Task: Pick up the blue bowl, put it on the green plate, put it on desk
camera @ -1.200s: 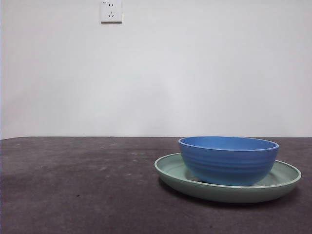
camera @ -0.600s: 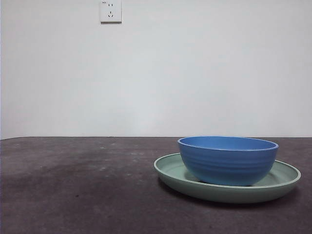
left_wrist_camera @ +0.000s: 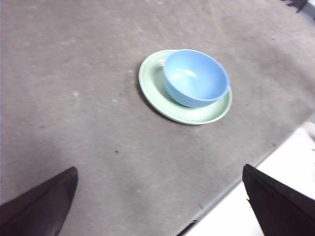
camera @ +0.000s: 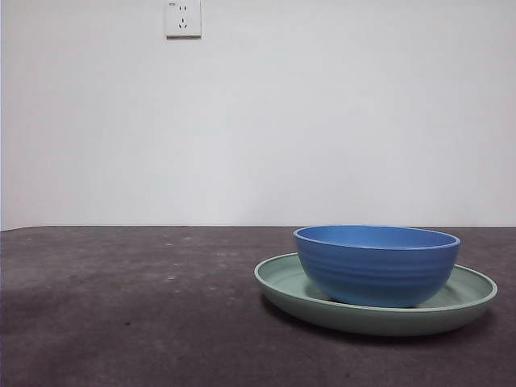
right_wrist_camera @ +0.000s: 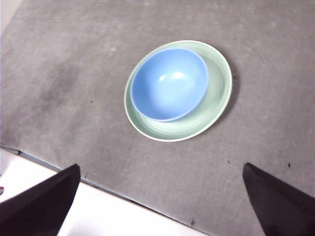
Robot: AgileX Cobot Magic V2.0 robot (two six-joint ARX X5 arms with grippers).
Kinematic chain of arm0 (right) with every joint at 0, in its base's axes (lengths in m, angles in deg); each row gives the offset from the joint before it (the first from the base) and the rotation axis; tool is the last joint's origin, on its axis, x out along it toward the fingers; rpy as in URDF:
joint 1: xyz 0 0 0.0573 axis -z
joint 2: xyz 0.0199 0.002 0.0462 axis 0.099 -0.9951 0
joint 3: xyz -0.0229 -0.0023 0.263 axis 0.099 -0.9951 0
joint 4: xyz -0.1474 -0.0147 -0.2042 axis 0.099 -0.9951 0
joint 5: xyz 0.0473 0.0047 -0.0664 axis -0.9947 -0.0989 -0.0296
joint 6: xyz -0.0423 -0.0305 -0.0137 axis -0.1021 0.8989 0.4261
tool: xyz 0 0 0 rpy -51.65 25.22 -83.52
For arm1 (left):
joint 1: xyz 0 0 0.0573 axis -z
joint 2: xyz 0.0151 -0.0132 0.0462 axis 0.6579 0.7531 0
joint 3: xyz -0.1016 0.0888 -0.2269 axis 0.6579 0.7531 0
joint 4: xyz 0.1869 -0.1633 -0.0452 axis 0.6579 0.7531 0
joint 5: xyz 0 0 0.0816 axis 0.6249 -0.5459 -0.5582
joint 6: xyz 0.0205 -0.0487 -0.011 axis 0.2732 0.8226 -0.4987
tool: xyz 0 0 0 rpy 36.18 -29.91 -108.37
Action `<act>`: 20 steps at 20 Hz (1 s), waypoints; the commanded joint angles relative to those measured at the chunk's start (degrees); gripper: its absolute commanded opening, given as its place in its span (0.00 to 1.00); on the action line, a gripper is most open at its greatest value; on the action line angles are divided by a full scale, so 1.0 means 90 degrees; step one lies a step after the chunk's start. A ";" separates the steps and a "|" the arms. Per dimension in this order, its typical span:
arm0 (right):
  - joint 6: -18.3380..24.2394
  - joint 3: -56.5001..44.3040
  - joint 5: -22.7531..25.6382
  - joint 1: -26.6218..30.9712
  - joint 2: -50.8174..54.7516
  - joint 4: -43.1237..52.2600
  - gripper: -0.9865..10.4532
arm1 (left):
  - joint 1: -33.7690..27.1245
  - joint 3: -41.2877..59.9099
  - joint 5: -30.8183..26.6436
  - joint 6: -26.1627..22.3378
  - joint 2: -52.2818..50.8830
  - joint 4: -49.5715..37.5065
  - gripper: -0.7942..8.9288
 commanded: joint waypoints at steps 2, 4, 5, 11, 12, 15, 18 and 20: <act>-0.0231 0.0124 0.0189 0.0005 -0.0556 -0.0478 0.61 | 0.0034 -0.0046 0.0095 0.0061 0.0015 -0.0087 0.66; -0.0231 0.0124 0.0381 0.0005 -0.0991 -0.0478 0.61 | 0.0034 -0.0046 0.0095 0.0061 0.0015 -0.0090 0.66; -0.0226 0.0124 0.0636 0.0005 -0.1258 -0.0478 0.60 | 0.0034 -0.0046 0.0095 0.0061 0.0015 -0.0092 0.66; 0.0274 0.0124 0.1489 0.0002 -0.3089 -0.0053 0.59 | 0.0034 -0.0046 0.0095 0.0061 0.0015 -0.0090 0.66; 0.0325 0.0124 0.1479 0.0002 -0.3378 0.0202 0.59 | 0.0034 -0.0046 0.0095 0.0061 0.0015 -0.0090 0.66; 0.0398 0.0124 0.1469 -0.0002 -0.4265 0.0899 0.59 | 0.0034 -0.0046 0.0095 0.0061 0.0015 -0.0090 0.66; 0.0469 0.0124 0.1418 -0.0056 -0.5068 0.1348 0.59 | 0.0034 -0.0046 0.0095 0.0061 0.0015 -0.0092 0.66; 0.0559 0.0124 0.1258 -0.0100 -0.5549 0.1676 0.59 | 0.0034 -0.0046 0.0095 0.0061 0.0015 -0.0092 0.66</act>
